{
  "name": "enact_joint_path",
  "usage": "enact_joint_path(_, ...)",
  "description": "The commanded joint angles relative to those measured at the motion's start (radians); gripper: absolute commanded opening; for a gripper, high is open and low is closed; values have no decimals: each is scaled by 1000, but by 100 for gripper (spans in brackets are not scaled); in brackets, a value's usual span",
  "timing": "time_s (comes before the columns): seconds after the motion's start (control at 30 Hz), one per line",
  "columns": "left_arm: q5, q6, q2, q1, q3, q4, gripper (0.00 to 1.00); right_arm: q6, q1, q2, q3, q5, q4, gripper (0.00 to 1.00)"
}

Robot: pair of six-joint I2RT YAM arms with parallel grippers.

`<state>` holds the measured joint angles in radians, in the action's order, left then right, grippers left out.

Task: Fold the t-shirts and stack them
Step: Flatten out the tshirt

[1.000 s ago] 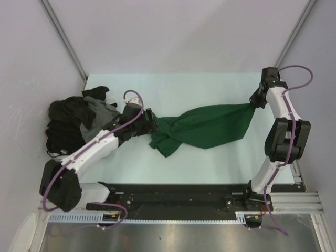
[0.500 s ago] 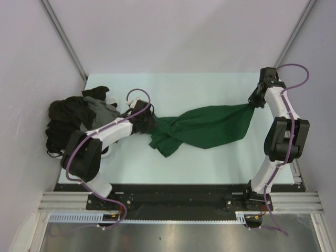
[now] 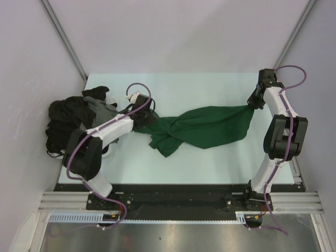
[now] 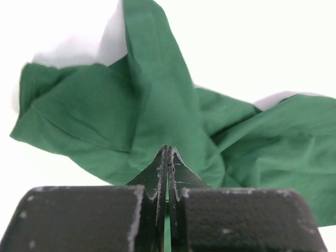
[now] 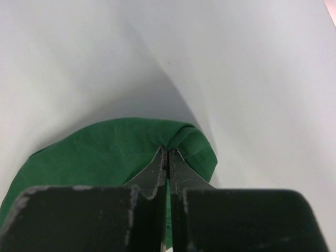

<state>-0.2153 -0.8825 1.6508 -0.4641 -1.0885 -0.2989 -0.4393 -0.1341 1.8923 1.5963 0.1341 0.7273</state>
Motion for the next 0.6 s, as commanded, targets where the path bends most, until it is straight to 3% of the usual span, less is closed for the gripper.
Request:
enact_joint_path(0.0, -39, 42, -100, 10, 15, -17, 0, 10, 1, -2, 11, 13, -16, 0)
enact_joint_path(0.07, -22, 63, -112, 8, 10, -20, 0, 10, 1, -4, 4, 13, -14, 0)
enact_joint_path(0.2, -42, 126, -106, -1, -141, -61, 0, 8, 1, -1, -2, 6, -14, 0)
enact_joint_path(0.27, -80, 145, -76, -7, -210, -164, 0, 7, 1, -2, -4, 7, -12, 0)
enact_joint_path(0.37, -40, 157, -56, 4, -200, -158, 13, 8, 1, -4, -7, 16, -14, 0)
enact_joint_path(0.43, 43, 142, -59, 39, -108, -74, 30, 11, 1, -4, -6, 13, -12, 0)
enact_joint_path(0.57, 171, 112, -95, 81, 60, 93, 47, 13, 1, -4, -10, 18, -12, 0)
